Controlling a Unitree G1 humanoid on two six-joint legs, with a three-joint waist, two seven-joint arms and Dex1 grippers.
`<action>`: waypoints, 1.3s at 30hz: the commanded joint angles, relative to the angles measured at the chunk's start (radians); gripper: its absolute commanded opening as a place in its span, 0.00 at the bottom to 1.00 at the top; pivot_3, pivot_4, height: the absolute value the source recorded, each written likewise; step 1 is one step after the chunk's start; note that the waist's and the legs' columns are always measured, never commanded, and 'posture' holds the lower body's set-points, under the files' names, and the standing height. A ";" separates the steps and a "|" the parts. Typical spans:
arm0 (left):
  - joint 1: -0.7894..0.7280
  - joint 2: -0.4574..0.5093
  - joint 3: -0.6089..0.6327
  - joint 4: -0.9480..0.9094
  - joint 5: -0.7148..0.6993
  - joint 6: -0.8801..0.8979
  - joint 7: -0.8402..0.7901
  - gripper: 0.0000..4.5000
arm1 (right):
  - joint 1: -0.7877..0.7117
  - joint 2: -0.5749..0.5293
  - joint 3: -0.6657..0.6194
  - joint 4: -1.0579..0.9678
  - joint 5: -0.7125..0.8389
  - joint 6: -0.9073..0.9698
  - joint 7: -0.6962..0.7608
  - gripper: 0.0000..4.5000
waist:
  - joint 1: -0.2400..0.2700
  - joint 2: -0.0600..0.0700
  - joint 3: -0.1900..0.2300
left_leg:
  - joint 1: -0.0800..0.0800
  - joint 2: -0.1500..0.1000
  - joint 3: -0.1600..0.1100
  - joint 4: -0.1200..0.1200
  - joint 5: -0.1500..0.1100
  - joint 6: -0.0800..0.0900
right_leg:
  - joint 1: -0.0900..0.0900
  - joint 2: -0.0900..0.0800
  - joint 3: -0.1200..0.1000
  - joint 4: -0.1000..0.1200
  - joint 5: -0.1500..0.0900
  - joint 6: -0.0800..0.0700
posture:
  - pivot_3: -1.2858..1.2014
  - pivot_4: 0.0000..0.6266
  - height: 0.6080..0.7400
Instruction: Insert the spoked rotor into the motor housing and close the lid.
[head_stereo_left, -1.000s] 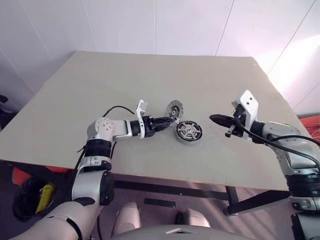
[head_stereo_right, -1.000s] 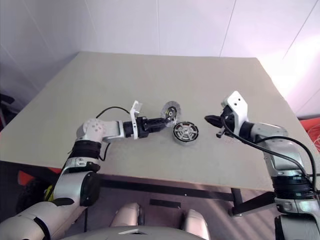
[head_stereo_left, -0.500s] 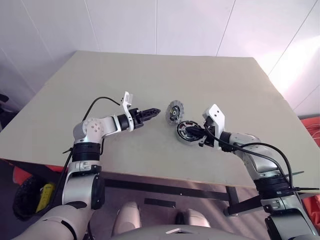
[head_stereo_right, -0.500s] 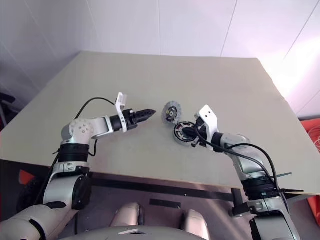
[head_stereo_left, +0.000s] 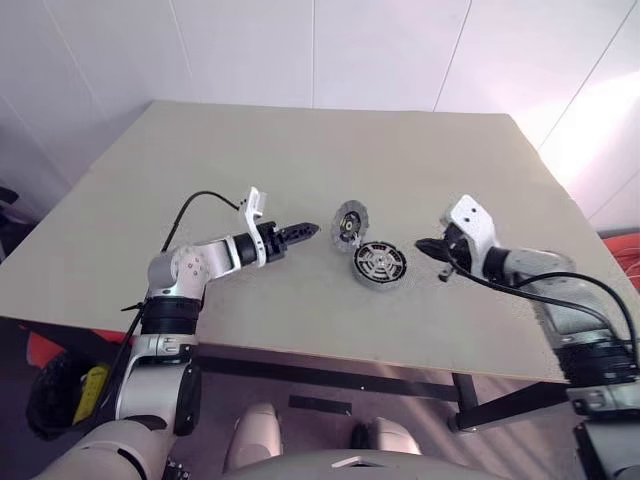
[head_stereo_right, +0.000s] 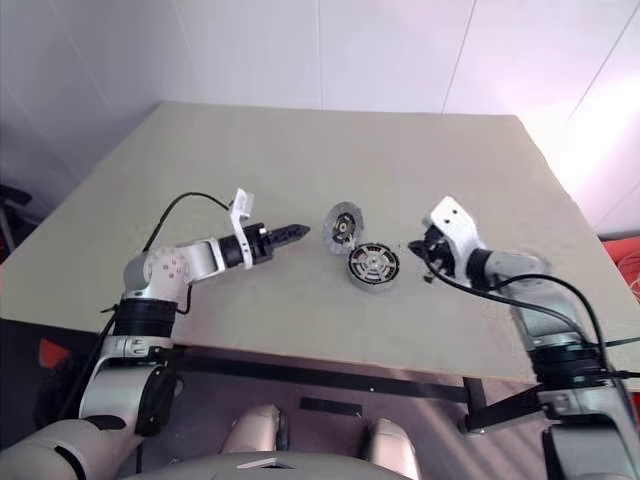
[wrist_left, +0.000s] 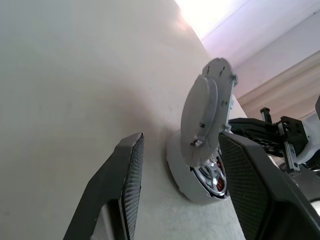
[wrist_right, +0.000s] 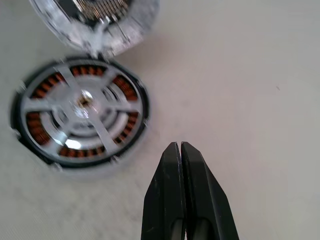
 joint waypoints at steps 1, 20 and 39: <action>-0.014 0.003 0.017 -0.040 0.011 -0.073 0.007 0.57 | -0.022 -0.031 0.021 0.021 -0.032 -0.048 0.052 0.00 | -0.002 0.000 0.000 | 0.000 0.000 0.000 0.000 0.000 0.000 | 0.000 0.000 0.000 0.000 -0.001 0.002 | 0.52 0.00 1.00; 0.004 0.024 0.027 -0.067 0.036 -0.169 0.035 0.57 | -0.144 0.042 0.189 0.110 -0.169 -0.209 0.175 0.99 | -0.024 0.000 0.000 | -0.001 0.000 0.000 0.002 0.001 0.004 | -0.001 0.000 0.000 0.002 0.001 -0.001 | 0.52 0.00 1.00; 0.001 0.023 0.019 -0.053 0.040 -0.175 0.034 0.57 | -0.385 -0.051 0.264 0.136 -0.283 -0.418 0.370 0.99 | -0.030 0.000 0.000 | -0.001 0.001 0.001 0.003 0.002 0.004 | -0.002 0.000 0.001 0.005 0.001 -0.002 | 0.52 0.00 1.00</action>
